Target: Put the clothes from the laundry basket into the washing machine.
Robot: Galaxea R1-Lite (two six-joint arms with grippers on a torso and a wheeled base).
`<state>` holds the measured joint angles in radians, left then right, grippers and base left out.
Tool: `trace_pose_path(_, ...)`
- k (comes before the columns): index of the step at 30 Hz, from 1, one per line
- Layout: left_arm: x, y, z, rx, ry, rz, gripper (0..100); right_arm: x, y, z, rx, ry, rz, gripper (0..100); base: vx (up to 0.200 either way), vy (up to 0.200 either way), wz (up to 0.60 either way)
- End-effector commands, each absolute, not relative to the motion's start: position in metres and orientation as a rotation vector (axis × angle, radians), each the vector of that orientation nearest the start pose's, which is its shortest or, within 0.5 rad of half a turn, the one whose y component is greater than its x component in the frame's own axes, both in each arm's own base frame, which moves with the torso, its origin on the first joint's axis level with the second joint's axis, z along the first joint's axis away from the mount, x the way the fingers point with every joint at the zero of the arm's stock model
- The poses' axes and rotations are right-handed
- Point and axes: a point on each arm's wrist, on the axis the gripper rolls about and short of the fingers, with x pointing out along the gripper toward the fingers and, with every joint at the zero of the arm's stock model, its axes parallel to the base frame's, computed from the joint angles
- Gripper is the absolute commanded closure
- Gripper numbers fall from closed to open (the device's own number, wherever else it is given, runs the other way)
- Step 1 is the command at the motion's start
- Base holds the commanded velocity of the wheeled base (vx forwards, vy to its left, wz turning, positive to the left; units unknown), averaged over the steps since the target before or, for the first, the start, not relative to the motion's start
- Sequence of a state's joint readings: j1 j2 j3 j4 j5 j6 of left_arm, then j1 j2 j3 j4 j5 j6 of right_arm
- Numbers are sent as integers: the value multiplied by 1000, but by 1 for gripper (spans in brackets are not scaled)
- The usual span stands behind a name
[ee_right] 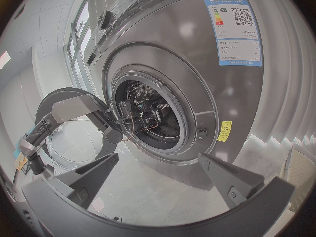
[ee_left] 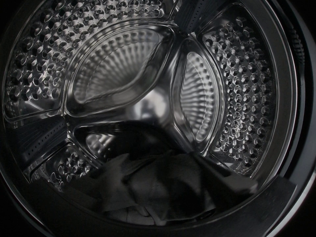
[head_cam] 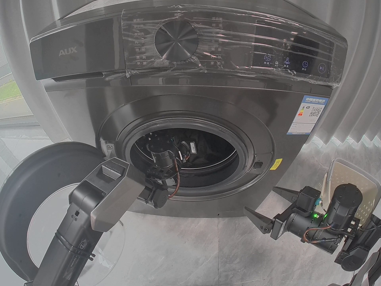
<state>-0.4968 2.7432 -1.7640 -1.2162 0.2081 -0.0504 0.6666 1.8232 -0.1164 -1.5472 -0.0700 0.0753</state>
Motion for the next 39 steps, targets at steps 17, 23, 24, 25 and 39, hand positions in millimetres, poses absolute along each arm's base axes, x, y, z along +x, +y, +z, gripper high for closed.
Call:
trace_pose_path(17, 417, -276, 25, -95, -49, -387, 0, 179, 138, 94, 16, 161, 590, 0, 0, 0, 0)
trace_pose_path(23, 394, -271, 21, -77, -7, -404, 0, 178, 138, 94, 17, 158, 589, 0, 0, 0, 0)
trace_pose_path(24, 389, -269, 19, -74, 1, -407, 0, 179, 138, 94, 17, 159, 589, 0, 0, 0, 0)
trace_pose_path(25, 387, -268, 19, -73, 3, -407, 0, 179, 138, 94, 17, 158, 589, 0, 0, 0, 0)
trace_pose_path(39, 343, -251, 42, -78, 30, -436, 0, 178, 138, 94, 16, 161, 590, 0, 0, 0, 0)
